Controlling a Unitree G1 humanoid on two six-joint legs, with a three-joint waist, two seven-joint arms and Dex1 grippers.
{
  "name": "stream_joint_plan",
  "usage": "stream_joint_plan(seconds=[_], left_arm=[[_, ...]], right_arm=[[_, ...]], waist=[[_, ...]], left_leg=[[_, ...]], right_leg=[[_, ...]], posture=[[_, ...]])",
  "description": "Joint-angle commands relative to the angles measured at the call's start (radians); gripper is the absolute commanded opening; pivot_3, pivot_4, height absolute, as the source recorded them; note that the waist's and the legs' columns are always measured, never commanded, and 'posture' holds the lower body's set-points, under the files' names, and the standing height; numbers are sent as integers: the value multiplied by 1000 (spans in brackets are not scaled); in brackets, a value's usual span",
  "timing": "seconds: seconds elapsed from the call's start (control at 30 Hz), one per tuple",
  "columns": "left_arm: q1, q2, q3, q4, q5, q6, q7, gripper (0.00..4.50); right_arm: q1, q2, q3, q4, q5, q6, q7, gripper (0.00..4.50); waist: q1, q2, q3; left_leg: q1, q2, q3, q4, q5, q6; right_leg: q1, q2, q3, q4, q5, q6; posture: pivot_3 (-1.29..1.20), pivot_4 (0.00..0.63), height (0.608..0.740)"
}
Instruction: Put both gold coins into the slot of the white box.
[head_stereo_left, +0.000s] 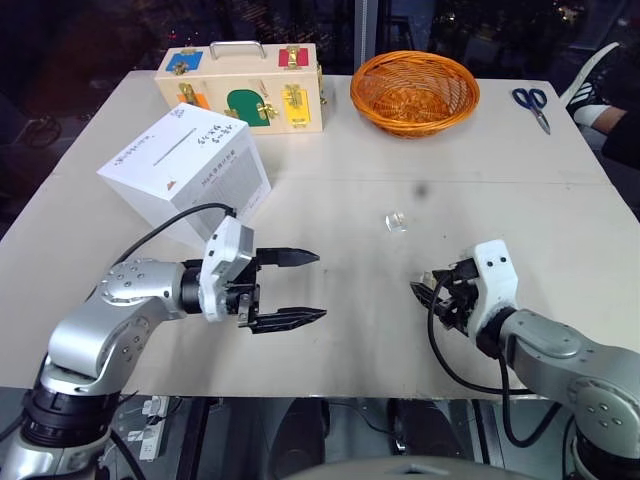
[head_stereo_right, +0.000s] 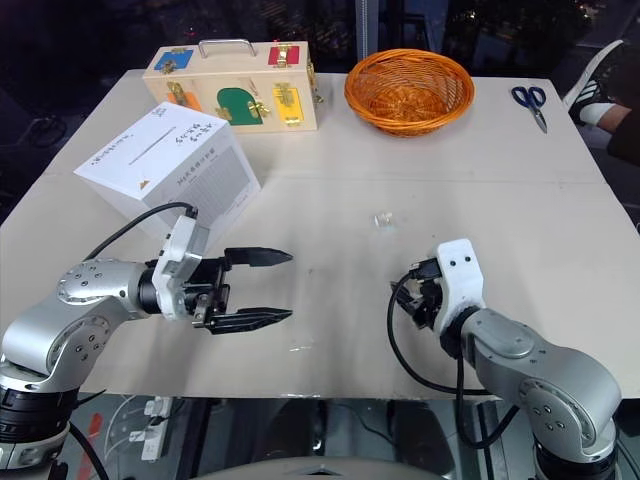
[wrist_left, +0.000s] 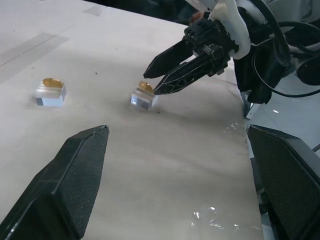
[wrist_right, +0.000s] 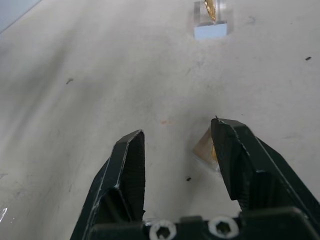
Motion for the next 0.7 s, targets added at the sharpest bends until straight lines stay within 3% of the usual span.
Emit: stream_joint_plan(seconds=[0.03,0.7], left_arm=[[-12,12,14,-44,-18,4,7,4500],[0,24,42,-87,-47,38,51,4500]], right_arm=[[-24,8,-18,-22,-19,27,-3,2308],[-69,43,15,4,-173,115,43,2308]], waist=[[0,0,0],[-1,0,0]], left_leg=[[0,0,0,0,0,0],[-1,0,1,0,0,0]], right_leg=[[0,0,0,0,0,0],[-2,0,1,1,0,0]], posture=[[0,150,726],[0,150,726]])
